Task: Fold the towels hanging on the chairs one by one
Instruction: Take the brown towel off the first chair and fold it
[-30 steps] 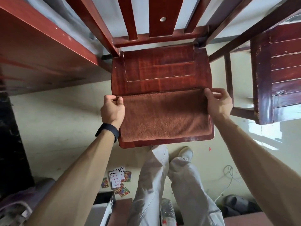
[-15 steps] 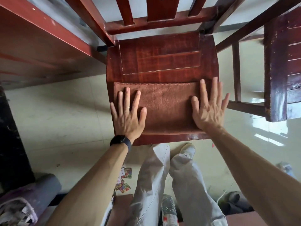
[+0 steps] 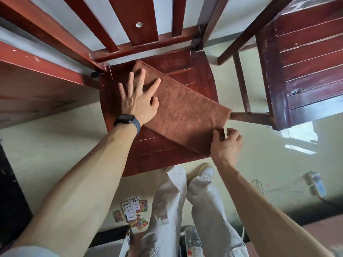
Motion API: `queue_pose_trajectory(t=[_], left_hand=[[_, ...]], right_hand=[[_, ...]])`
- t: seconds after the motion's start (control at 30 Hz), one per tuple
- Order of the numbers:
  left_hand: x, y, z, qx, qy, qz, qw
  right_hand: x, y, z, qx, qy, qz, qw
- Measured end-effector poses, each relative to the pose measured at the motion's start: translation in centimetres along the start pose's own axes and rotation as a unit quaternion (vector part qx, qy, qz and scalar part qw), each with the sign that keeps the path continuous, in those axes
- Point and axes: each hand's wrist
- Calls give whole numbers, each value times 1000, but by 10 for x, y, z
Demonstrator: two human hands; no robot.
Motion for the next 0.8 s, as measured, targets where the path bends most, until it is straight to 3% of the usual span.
queue_pose_trajectory(t=[0.1,0.2,0.27,0.33,0.37,0.43,0.47,0.53,0.63,0.73,0.8], left_hand=[[7,19,13,-41,-14,10,999],[12,39,21,-64,-22,30,997],[13,49,19,-45,-3,19,999],[10,66,2,29,78,-71,994],[5,77,-13,97,138,-132,977],[-9,103,-53,271,211,-241,908],[-17,116,-74,353,191,-296,867],[-36,139,-112,453,71,-397,795],[-54,165,-146,474,-37,-486,733],[-61,173,-158,479,-52,-511,712],[-62,170,-168,482,-53,-560,671]], right_hand=[[12,-9,5,6,-40,27,999],[28,-14,16,65,-108,-96,987],[33,-11,18,121,-135,-164,970],[36,-5,19,141,-143,-192,961],[37,-3,18,146,-146,-196,959],[40,-1,20,156,-146,-185,959],[42,-2,22,156,-145,-170,962],[42,-4,28,136,-156,-124,970],[45,-8,40,106,-197,-98,970],[55,-9,43,91,-233,-116,961],[64,-1,37,78,-249,-97,960]])
Point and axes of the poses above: each hand's wrist, its own z-axis towards the middle knuckle, its own x-axis out of the back of the hand, y = z × x, and after that the axes turned 1 degree about -y, right-handed
